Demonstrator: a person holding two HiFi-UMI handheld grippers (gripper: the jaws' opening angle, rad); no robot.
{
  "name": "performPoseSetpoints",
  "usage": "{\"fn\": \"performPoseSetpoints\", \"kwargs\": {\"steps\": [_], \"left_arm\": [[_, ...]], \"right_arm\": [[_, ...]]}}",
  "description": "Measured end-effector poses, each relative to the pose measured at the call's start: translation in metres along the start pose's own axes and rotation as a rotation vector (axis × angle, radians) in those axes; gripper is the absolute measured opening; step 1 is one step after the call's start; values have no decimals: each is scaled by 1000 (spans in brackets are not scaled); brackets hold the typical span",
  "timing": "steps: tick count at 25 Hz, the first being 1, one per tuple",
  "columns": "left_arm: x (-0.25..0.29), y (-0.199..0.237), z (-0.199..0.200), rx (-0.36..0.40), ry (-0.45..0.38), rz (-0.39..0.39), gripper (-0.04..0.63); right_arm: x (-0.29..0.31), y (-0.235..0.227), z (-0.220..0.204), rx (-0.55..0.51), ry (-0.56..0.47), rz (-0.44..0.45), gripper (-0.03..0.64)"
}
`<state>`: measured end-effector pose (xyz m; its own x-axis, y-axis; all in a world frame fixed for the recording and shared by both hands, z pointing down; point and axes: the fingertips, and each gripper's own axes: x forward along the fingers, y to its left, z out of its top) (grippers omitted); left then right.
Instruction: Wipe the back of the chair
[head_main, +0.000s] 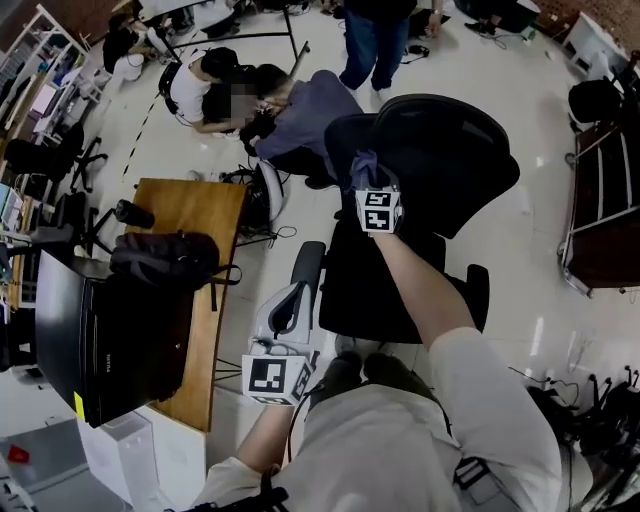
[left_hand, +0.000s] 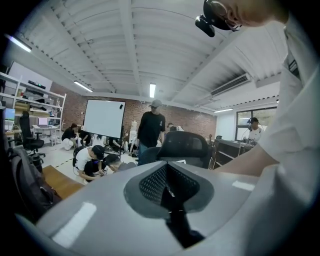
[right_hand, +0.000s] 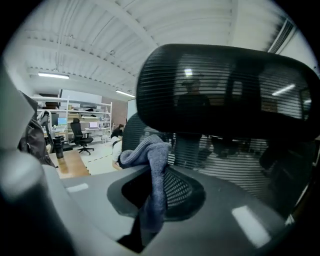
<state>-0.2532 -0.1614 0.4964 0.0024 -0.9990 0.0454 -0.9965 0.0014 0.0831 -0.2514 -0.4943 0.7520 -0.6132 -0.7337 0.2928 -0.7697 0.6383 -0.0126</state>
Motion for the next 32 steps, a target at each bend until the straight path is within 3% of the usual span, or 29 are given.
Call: {"fn": "performPoseSetpoints", "kwargs": {"steps": [11,14,18,20,22,28,32], "left_arm": [[61,-63,-7,4,4,-203,61],[73,-86,-9,18,3,-255,62],[81,-105,-11,16,25,-268,63],[80,-105,-10,26,16,-268,61],[76,-98,-11,28,8,-256,61],[65,-64,-17,2,12,-158,63],[40,-30,-21,6,41,-55,62]], "right_arm": [[-125,-255,-75,110,46,-382,48],[-154,-298,-85,139,45,-444,48],[-170,-320,-83,162,27,-462,48],[-179,-309,-72,184,-12,-454,48],[-183,-270,-61,178,-55,-396,48],[-102,-67,-63,67,-76,-30,49],[-27,39,-83,65,-26,142,48]]}}
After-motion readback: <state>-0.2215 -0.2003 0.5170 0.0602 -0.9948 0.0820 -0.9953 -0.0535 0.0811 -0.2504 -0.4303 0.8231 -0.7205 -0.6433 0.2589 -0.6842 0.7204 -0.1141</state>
